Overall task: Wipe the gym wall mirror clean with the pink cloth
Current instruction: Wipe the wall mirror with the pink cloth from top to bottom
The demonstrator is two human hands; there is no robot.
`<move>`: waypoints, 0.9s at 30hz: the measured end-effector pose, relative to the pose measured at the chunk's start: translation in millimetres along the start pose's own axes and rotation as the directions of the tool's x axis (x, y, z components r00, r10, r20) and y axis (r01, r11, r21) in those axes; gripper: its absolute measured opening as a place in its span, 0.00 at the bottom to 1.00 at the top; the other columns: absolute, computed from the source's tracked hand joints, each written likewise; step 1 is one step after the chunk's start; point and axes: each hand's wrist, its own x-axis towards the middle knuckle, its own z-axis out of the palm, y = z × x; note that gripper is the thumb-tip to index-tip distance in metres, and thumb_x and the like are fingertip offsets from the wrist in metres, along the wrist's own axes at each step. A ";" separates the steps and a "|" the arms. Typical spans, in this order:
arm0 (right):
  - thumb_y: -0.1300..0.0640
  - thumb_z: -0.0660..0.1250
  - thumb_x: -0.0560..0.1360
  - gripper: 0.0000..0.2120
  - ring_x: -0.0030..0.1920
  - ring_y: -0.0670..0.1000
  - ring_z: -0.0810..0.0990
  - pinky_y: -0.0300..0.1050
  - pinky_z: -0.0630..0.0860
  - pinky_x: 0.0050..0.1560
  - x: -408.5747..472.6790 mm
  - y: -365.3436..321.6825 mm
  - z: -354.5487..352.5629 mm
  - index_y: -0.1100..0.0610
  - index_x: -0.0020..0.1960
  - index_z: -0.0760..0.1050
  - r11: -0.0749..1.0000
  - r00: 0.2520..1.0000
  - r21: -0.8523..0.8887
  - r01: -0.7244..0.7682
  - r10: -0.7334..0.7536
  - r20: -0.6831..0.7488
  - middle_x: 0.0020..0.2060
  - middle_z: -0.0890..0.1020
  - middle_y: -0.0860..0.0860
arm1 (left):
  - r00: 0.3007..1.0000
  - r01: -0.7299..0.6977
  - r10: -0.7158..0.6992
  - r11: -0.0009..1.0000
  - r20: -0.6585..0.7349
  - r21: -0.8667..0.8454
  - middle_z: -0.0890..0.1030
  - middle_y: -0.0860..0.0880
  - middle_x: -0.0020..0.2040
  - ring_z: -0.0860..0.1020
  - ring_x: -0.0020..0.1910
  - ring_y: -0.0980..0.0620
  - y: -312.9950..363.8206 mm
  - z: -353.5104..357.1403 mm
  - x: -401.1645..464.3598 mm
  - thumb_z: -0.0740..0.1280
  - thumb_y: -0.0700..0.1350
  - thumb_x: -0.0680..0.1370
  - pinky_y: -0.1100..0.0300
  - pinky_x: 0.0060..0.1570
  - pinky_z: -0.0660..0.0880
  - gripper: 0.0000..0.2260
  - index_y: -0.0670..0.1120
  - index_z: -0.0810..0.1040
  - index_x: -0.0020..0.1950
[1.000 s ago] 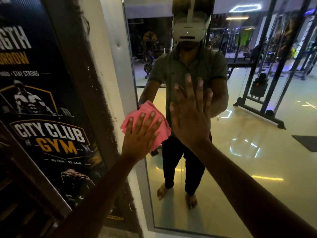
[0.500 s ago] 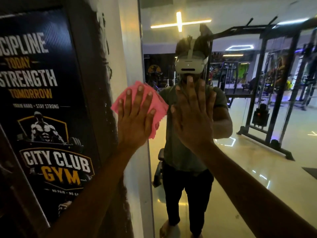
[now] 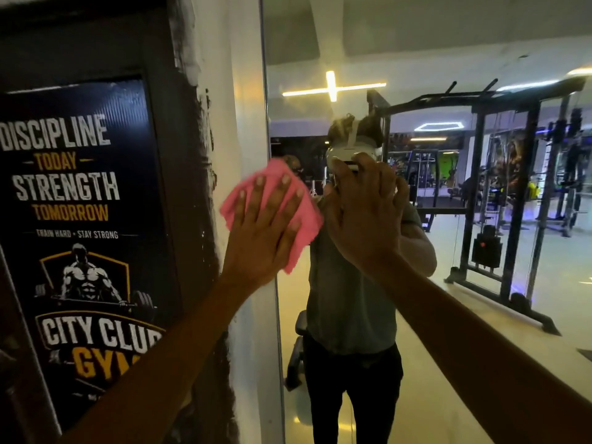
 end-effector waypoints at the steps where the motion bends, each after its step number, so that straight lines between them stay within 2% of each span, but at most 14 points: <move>1: 0.45 0.62 0.87 0.22 0.78 0.63 0.70 0.62 0.64 0.77 6.3 1.7 -0.2 0.53 0.77 0.76 1.000 1.000 0.003 0.005 -0.005 -0.010 0.79 0.73 0.59 | 0.999 -0.038 0.038 0.999 0.031 -0.009 0.55 0.41 0.88 0.50 0.87 0.34 0.5 -1.2 -16.1 0.60 0.57 0.88 0.33 0.85 0.46 0.30 0.47 0.60 0.88; 3: 0.45 0.60 0.88 0.24 0.84 0.64 0.63 0.68 0.58 0.82 19.3 5.4 2.1 0.52 0.81 0.74 0.999 0.999 0.017 0.033 -0.033 -0.016 0.84 0.67 0.60 | 0.997 -0.063 0.064 0.998 0.042 -0.009 0.54 0.43 0.89 0.49 0.88 0.36 -11.4 -6.1 -10.0 0.58 0.58 0.88 0.33 0.85 0.46 0.29 0.49 0.59 0.88; 5: 0.40 0.53 0.90 0.28 0.87 0.65 0.55 0.73 0.53 0.84 31.9 7.6 4.5 0.52 0.85 0.68 0.995 0.995 0.042 0.092 -0.093 0.032 0.87 0.60 0.59 | 1.000 -0.011 0.011 1.000 -0.011 0.017 0.54 0.43 0.89 0.49 0.88 0.36 -21.0 -12.5 33.0 0.56 0.59 0.89 0.32 0.84 0.47 0.29 0.49 0.59 0.88; 7: 0.37 0.50 0.89 0.32 0.88 0.66 0.53 0.75 0.54 0.83 41.8 11.8 7.0 0.53 0.86 0.65 0.989 0.986 0.052 0.138 -0.142 0.084 0.88 0.58 0.59 | 0.998 0.054 -0.052 0.998 -0.043 0.028 0.54 0.41 0.89 0.50 0.88 0.35 -26.4 -10.0 68.3 0.61 0.58 0.88 0.31 0.84 0.49 0.32 0.48 0.58 0.88; 9: 0.36 0.53 0.89 0.33 0.87 0.66 0.55 0.73 0.57 0.82 46.6 17.1 7.8 0.54 0.86 0.64 0.986 0.981 0.026 0.165 -0.167 0.098 0.88 0.59 0.59 | 0.994 0.069 -0.064 0.997 -0.092 0.045 0.56 0.39 0.88 0.53 0.87 0.33 -20.9 1.0 67.4 0.65 0.59 0.86 0.29 0.82 0.54 0.35 0.47 0.57 0.88; 11: 0.37 0.56 0.88 0.33 0.87 0.65 0.58 0.71 0.60 0.81 49.8 22.9 5.9 0.54 0.86 0.64 0.985 0.979 0.012 0.174 -0.174 0.106 0.87 0.61 0.58 | 0.994 0.023 -0.013 0.995 -0.108 0.093 0.58 0.38 0.87 0.55 0.86 0.32 -12.4 7.4 43.0 0.62 0.61 0.87 0.28 0.82 0.56 0.35 0.47 0.55 0.88; 14: 0.40 0.58 0.87 0.29 0.83 0.64 0.66 0.68 0.65 0.78 60.9 26.6 1.0 0.57 0.81 0.71 0.982 0.978 0.013 0.188 -0.189 0.092 0.82 0.70 0.58 | 0.997 -0.040 0.043 0.999 -0.071 0.037 0.54 0.41 0.89 0.50 0.88 0.35 -29.4 -7.2 59.7 0.54 0.61 0.88 0.33 0.85 0.47 0.31 0.48 0.58 0.88; 16: 0.42 0.61 0.86 0.25 0.81 0.65 0.69 0.68 0.64 0.80 73.2 25.5 -0.5 0.58 0.75 0.75 0.981 0.979 0.032 0.191 -0.193 0.060 0.79 0.73 0.60 | 0.996 0.039 -0.037 0.999 -0.082 0.032 0.50 0.42 0.89 0.47 0.88 0.37 -46.6 -16.2 100.8 0.52 0.60 0.89 0.33 0.85 0.46 0.30 0.48 0.56 0.89; 17: 0.43 0.62 0.86 0.25 0.83 0.66 0.66 0.70 0.61 0.82 79.0 24.6 -1.1 0.58 0.75 0.74 0.982 0.980 0.031 0.188 -0.189 0.065 0.81 0.71 0.60 | 0.992 0.089 -0.086 0.995 -0.087 0.034 0.49 0.42 0.89 0.46 0.88 0.37 -52.7 -16.9 116.6 0.53 0.59 0.89 0.31 0.84 0.48 0.30 0.48 0.54 0.89; 19: 0.40 0.59 0.87 0.28 0.87 0.65 0.55 0.73 0.53 0.84 90.1 23.5 -0.7 0.55 0.81 0.69 0.981 0.976 0.015 0.195 -0.196 0.091 0.87 0.60 0.59 | 0.986 0.135 -0.130 0.990 -0.100 0.046 0.48 0.41 0.89 0.46 0.88 0.37 -46.5 -17.2 124.5 0.57 0.58 0.90 0.30 0.83 0.51 0.32 0.48 0.49 0.90; 21: 0.38 0.56 0.88 0.32 0.89 0.64 0.49 0.74 0.49 0.85 95.3 23.3 0.2 0.53 0.87 0.59 0.978 0.971 -0.002 0.211 -0.209 0.114 0.89 0.52 0.57 | 0.991 0.105 -0.101 0.994 -0.086 0.038 0.46 0.44 0.89 0.45 0.88 0.40 -36.4 -18.3 108.2 0.56 0.55 0.91 0.32 0.84 0.50 0.31 0.48 0.48 0.90; 22: 0.37 0.55 0.88 0.34 0.89 0.63 0.48 0.73 0.49 0.85 96.1 23.5 0.5 0.53 0.88 0.57 0.977 0.970 -0.015 0.211 -0.208 0.123 0.89 0.52 0.57 | 0.995 0.075 -0.074 0.997 -0.071 0.018 0.46 0.45 0.89 0.45 0.89 0.41 -35.2 -21.1 98.9 0.56 0.54 0.91 0.33 0.84 0.50 0.30 0.48 0.49 0.90; 24: 0.37 0.57 0.87 0.34 0.87 0.64 0.55 0.72 0.53 0.84 99.9 24.1 0.3 0.54 0.87 0.60 0.979 0.973 -0.033 0.203 -0.198 0.122 0.88 0.58 0.58 | 0.999 0.008 -0.008 1.000 -0.050 0.001 0.47 0.43 0.89 0.45 0.88 0.39 -46.6 -28.0 100.6 0.56 0.56 0.90 0.31 0.83 0.50 0.30 0.46 0.52 0.89; 27: 0.38 0.62 0.85 0.32 0.80 0.64 0.69 0.68 0.62 0.80 114.8 24.9 -2.4 0.56 0.81 0.70 0.981 0.978 0.004 0.192 -0.192 0.076 0.81 0.71 0.59 | 0.997 0.041 -0.041 0.999 -0.062 0.009 0.47 0.44 0.90 0.44 0.88 0.39 -70.0 -36.6 144.0 0.52 0.57 0.89 0.33 0.85 0.46 0.30 0.48 0.52 0.89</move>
